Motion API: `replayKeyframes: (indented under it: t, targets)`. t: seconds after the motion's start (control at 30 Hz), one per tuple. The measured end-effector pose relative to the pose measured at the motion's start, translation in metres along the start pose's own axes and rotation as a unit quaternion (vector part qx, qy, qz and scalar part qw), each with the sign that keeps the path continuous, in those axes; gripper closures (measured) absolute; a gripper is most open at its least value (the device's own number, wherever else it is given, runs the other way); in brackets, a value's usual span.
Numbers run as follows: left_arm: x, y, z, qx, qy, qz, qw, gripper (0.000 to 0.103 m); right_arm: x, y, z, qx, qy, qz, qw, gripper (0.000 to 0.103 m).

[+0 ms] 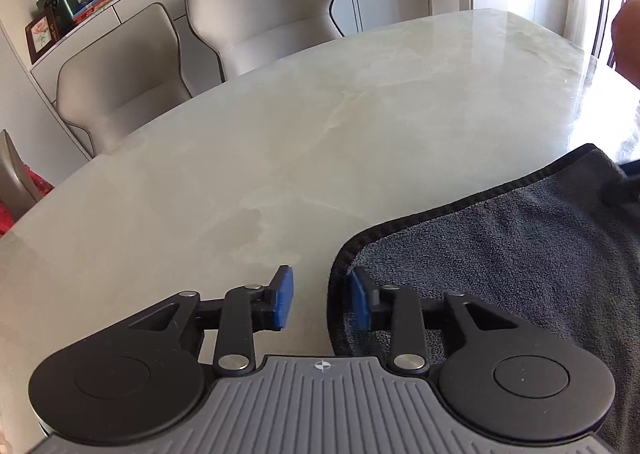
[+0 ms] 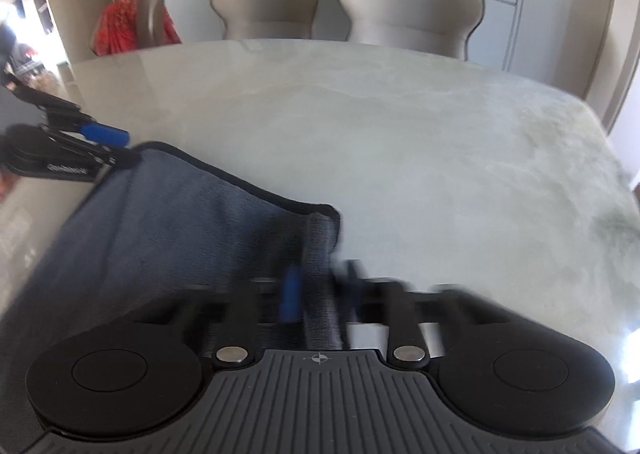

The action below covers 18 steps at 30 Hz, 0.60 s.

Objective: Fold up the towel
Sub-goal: 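Pull the held edge to straighten the towel, then open both grippers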

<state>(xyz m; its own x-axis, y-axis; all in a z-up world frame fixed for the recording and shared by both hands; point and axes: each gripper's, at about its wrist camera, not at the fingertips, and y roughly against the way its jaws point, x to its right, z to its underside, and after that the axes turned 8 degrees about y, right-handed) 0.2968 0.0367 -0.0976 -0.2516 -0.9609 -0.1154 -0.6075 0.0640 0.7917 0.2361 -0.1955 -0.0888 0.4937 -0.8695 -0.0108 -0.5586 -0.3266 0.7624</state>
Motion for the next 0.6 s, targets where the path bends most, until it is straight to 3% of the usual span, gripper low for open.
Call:
replayKeyframes:
  t: [0.07, 0.27, 0.43, 0.57, 0.6]
  targets:
    - [0.001, 0.001, 0.001, 0.000, -0.005, 0.011, 0.9999, 0.099, -0.004, 0.001, -0.005, -0.001, 0.041, 0.013, 0.999, 0.095]
    - [0.006, 0.005, -0.005, 0.013, -0.017, 0.006, 0.9998, 0.099, 0.003, 0.004, -0.046, 0.011, 0.136, 0.069, 0.988, 0.096]
    - [0.004, -0.003, -0.023, 0.029, -0.012, -0.008, 0.9995, 0.099, 0.020, -0.021, -0.079, -0.007, 0.182, 0.081, 0.980, 0.095]
    - [-0.004, -0.018, -0.038, 0.034, -0.005, -0.027, 0.9990, 0.099, 0.021, -0.040, -0.080, -0.030, 0.182, 0.087, 0.979, 0.084]
    - [-0.006, -0.022, -0.041, 0.036, -0.012, -0.038, 0.9986, 0.099, 0.020, -0.033, -0.072, -0.028, 0.167, 0.079, 0.982, 0.072]
